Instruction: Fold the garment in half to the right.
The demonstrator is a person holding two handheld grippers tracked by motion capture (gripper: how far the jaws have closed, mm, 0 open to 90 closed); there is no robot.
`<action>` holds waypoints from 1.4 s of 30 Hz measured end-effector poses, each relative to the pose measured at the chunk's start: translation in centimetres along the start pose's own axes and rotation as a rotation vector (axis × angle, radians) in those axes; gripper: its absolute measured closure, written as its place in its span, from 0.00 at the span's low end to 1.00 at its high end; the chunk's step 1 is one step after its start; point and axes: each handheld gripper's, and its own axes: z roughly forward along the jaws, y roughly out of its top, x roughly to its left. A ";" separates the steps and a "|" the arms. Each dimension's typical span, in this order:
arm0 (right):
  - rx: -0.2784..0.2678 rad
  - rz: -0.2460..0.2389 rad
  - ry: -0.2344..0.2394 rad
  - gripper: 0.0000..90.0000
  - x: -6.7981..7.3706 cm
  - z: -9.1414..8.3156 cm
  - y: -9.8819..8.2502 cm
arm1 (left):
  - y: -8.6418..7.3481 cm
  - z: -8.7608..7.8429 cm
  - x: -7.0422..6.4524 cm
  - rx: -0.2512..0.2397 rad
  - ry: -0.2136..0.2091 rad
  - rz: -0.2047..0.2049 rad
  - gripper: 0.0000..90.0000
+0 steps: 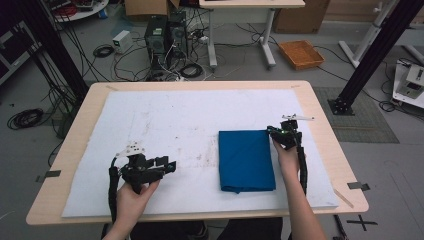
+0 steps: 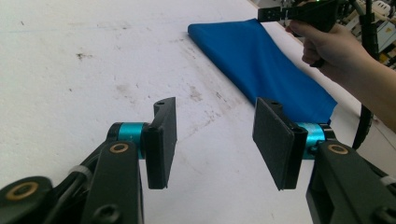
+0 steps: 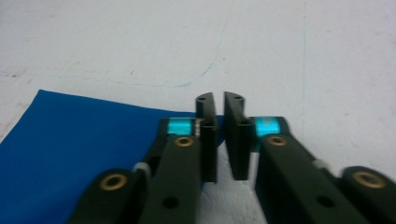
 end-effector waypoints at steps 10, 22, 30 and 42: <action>-0.081 -0.048 0.036 0.58 0.0 -3.7 -0.1 | 1.4 -1.8 1.0 -0.065 0.049 0.095 0.49; -0.116 -0.132 0.088 0.41 -0.9 -8.4 -1.7 | 3.4 -2.7 3.2 -0.094 0.233 0.274 0.46; -0.120 -0.127 0.117 0.37 -1.1 -9.2 -1.7 | 2.6 -3.2 4.2 -0.127 0.233 0.250 0.44; -0.102 -0.112 0.145 0.36 -1.4 -8.6 -1.7 | 2.3 -3.8 4.2 -0.124 0.246 0.252 0.44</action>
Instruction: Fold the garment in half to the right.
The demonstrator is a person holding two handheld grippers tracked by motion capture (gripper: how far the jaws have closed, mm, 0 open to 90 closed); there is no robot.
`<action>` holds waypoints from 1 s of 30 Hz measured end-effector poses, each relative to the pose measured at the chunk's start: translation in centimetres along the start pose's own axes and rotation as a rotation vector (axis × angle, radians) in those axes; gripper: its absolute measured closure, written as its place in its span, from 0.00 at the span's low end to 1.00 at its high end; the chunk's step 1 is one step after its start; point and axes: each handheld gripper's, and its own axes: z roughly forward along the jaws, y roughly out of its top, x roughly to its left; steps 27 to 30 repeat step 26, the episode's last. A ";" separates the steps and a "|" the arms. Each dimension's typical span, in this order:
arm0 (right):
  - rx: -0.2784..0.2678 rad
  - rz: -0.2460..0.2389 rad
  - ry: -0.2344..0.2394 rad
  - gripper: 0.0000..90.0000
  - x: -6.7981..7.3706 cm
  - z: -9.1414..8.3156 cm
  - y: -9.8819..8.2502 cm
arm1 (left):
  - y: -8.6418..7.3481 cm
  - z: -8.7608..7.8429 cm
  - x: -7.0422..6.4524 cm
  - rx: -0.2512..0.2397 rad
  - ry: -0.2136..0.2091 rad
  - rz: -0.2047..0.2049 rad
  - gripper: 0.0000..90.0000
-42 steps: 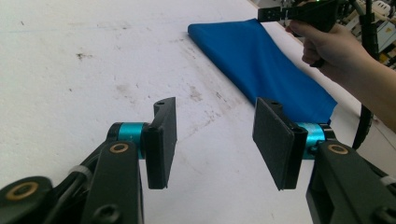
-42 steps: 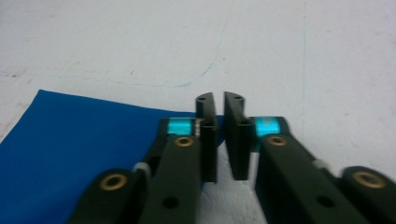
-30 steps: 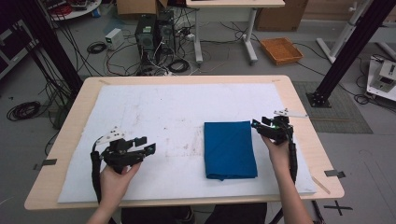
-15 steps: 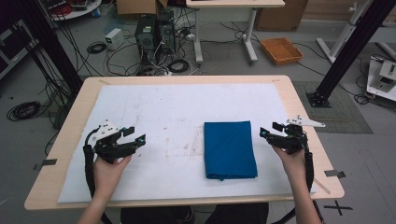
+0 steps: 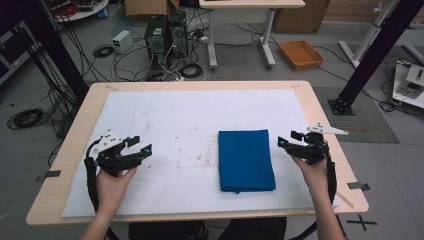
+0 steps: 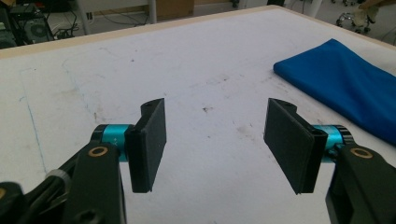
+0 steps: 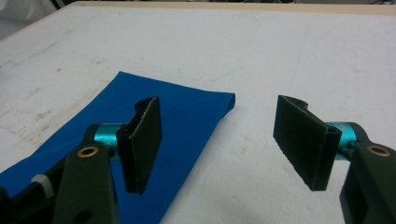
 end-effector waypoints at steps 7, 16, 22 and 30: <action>-0.014 0.006 0.014 0.36 0.0 0.2 0.4 | -0.2 -0.6 0.2 -0.005 0.011 -0.008 0.44; -0.008 0.019 0.027 0.36 0.2 0.6 0.7 | -0.4 -0.8 0.4 -0.001 0.016 -0.011 0.44; -0.001 0.037 0.021 0.36 -0.1 0.7 0.7 | -0.5 -0.9 0.3 0.005 0.015 -0.001 0.44; -0.007 0.041 0.019 0.36 -0.2 0.7 0.7 | -0.5 -0.9 0.3 0.007 0.015 -0.005 0.44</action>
